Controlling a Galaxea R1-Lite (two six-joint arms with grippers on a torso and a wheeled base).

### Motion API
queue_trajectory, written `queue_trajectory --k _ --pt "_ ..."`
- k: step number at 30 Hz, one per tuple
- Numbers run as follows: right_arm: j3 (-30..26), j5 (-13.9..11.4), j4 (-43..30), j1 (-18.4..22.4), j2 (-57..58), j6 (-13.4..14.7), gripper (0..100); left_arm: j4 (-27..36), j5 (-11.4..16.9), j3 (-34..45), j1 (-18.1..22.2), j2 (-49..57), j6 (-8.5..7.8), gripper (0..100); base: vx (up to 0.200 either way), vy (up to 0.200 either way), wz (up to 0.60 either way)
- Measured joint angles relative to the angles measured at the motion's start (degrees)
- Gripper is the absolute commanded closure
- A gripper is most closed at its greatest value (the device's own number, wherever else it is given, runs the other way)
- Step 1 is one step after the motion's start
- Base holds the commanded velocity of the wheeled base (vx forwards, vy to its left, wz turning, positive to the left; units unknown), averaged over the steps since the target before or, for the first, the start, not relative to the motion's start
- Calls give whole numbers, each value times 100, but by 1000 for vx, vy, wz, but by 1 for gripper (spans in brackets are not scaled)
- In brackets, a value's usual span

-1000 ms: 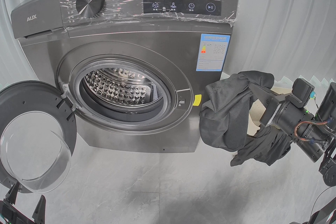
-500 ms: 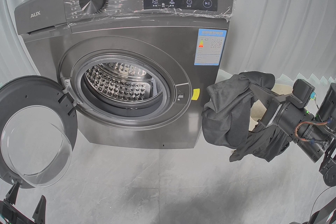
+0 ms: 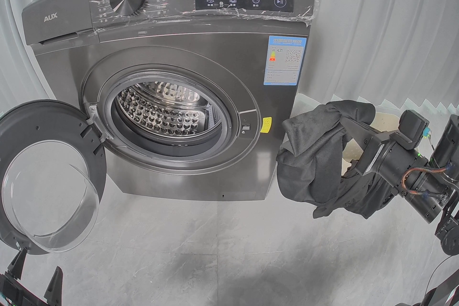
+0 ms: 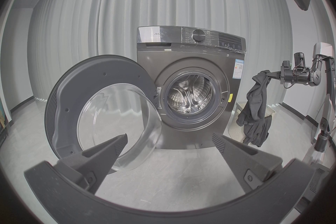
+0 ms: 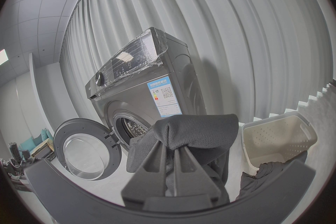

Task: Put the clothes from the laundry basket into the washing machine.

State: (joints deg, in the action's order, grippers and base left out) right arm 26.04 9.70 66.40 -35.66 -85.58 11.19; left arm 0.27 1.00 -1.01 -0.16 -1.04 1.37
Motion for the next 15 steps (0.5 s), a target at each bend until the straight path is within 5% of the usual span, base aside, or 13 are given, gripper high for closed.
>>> queue_trajectory --k 11,15 --pt "-9 -2 -2 -1 -11 7 100 -5 -2 0 0 0 -4 0 0 200 0" --pt "-11 -5 -4 -1 -11 7 100 -5 -2 0 -2 0 -6 0 0 0 0"
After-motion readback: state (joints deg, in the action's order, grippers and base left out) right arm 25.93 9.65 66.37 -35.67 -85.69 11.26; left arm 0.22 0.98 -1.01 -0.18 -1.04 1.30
